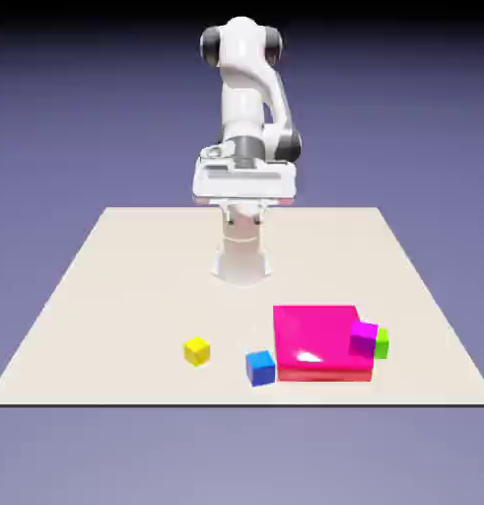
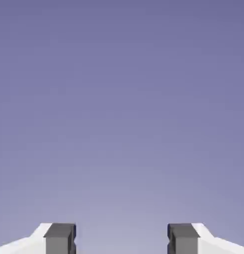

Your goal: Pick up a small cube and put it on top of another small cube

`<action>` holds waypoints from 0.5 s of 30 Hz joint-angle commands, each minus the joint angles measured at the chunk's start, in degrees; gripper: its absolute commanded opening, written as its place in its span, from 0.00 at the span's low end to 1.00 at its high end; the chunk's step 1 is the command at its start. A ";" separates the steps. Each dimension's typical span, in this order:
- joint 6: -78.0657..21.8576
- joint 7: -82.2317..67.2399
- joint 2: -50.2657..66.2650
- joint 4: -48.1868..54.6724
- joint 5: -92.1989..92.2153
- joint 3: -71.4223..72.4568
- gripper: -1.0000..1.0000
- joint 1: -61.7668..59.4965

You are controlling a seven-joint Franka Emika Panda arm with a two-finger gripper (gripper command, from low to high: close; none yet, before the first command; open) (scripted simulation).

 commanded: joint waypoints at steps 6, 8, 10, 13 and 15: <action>-4.73 14.95 10.45 4.19 0.63 7.64 0.50 -7.84; -6.31 19.94 13.93 5.59 0.84 10.19 0.50 -10.45; -7.89 24.92 17.41 6.99 1.05 12.74 0.50 -13.06; -10.25 32.40 22.63 9.08 1.36 16.56 0.50 -16.98; -11.83 37.38 26.11 10.48 1.57 19.10 0.50 -19.59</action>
